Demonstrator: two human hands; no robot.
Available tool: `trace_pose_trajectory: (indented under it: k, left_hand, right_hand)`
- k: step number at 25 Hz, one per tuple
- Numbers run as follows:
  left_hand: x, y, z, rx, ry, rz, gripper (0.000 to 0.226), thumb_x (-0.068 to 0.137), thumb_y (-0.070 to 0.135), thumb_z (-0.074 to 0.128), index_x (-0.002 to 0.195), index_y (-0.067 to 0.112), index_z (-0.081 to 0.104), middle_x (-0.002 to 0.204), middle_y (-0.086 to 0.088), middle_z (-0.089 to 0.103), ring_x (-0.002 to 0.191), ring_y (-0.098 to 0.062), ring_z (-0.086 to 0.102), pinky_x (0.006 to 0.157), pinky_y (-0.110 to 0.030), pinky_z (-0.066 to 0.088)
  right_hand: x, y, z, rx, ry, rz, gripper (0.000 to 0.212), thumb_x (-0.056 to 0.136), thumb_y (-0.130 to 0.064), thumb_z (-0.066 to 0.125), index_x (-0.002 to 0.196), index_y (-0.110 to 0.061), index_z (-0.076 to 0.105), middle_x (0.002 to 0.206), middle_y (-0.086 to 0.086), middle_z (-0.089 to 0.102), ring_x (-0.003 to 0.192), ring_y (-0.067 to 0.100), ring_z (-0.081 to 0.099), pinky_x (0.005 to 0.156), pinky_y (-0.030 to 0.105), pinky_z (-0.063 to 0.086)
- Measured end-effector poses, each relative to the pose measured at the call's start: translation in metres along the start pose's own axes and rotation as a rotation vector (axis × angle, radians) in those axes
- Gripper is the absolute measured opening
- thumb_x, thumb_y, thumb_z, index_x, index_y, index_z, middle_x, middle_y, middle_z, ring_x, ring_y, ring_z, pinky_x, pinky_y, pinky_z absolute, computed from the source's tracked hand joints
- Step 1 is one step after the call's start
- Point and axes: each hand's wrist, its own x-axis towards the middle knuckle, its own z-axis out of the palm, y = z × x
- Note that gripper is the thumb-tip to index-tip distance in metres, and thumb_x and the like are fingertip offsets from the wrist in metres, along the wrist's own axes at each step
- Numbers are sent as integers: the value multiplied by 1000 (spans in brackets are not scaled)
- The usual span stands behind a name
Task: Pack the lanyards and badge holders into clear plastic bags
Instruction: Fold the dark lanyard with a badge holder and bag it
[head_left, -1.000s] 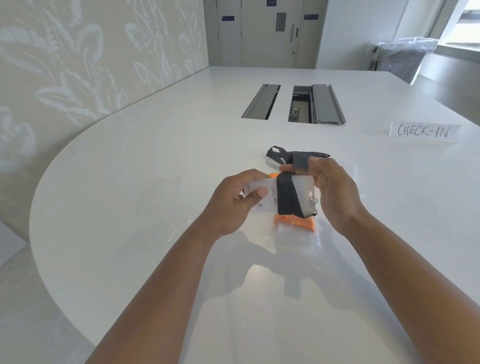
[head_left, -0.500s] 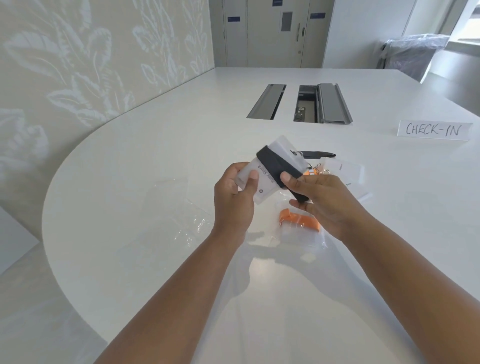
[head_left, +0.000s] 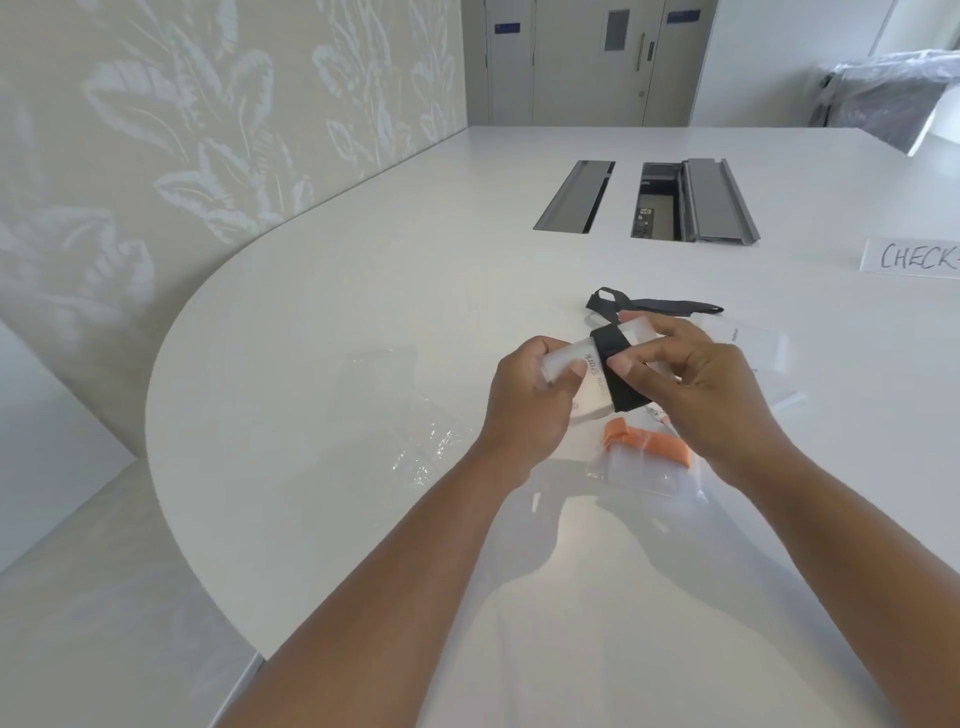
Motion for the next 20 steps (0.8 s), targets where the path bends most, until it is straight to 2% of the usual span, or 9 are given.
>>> trace_pose_trajectory:
  k: [3, 5, 8, 10, 11, 13, 15, 18, 20]
  left_hand:
    - [5, 2, -14, 83, -156, -40, 8, 93, 15, 62, 86, 18, 60, 82, -10, 64, 74, -22, 58, 67, -36, 50]
    - [4, 6, -19, 243, -171, -4, 10, 94, 23, 62, 88, 16, 61, 80, -7, 66, 70, -20, 61, 69, -36, 52]
    - [6, 11, -33, 651, 61, -33, 41, 90, 58, 56, 94, 18, 63, 89, 4, 69, 84, -17, 66, 74, -30, 49]
    - [8, 17, -59, 1031, 276, -236, 61, 85, 71, 49, 107, 16, 61, 104, -3, 68, 101, -27, 65, 77, -32, 45]
    - [8, 19, -73, 1138, 297, -359, 63, 84, 71, 50, 109, 14, 60, 103, -4, 67, 102, -30, 63, 75, -32, 43]
    - [7, 21, -90, 1208, 212, -557, 58, 84, 71, 51, 96, 15, 61, 83, 1, 59, 87, -29, 58, 68, -29, 38]
    - [8, 17, -91, 1227, 129, -643, 58, 82, 74, 51, 79, 17, 54, 71, 3, 51, 74, -24, 51, 61, -28, 33]
    - [11, 8, -80, 1254, 118, -608, 49, 80, 66, 59, 76, 17, 52, 79, 2, 59, 78, -24, 57, 58, -27, 35]
    - [12, 4, -74, 1211, 157, -546, 28, 80, 40, 64, 72, 15, 53, 86, 0, 63, 83, -25, 60, 54, -25, 33]
  right_hand:
    - [3, 4, -4, 99, 14, 119, 37, 71, -3, 85, 94, -23, 64, 95, 3, 77, 90, 33, 73, 75, 47, 61]
    - [4, 5, -4, 127, 40, 179, 52, 64, 1, 87, 98, -25, 57, 92, 11, 77, 83, 39, 72, 71, 55, 60]
    - [4, 3, -6, 233, 128, 214, 63, 63, 7, 85, 109, -25, 55, 94, 14, 75, 77, 29, 74, 68, 51, 61]
    - [5, 3, -8, 273, 170, 233, 68, 63, 9, 85, 117, -22, 55, 96, 13, 75, 80, 25, 74, 68, 49, 61]
    - [6, 3, -8, 281, 179, 238, 69, 63, 9, 84, 118, -21, 55, 96, 12, 75, 81, 26, 75, 68, 48, 61]
    - [5, 5, -8, 286, 185, 247, 68, 64, 10, 84, 117, -21, 56, 96, 13, 75, 82, 26, 75, 67, 46, 61]
    - [5, 5, -7, 283, 189, 249, 64, 64, 10, 84, 114, -21, 57, 93, 10, 76, 78, 22, 75, 63, 43, 61]
    - [4, 5, -5, 273, 190, 243, 62, 65, 10, 84, 112, -20, 59, 91, 7, 76, 73, 16, 74, 60, 40, 61]
    - [3, 5, -4, 250, 195, 241, 62, 64, 9, 85, 113, -20, 59, 91, 6, 75, 73, 15, 73, 61, 40, 61]
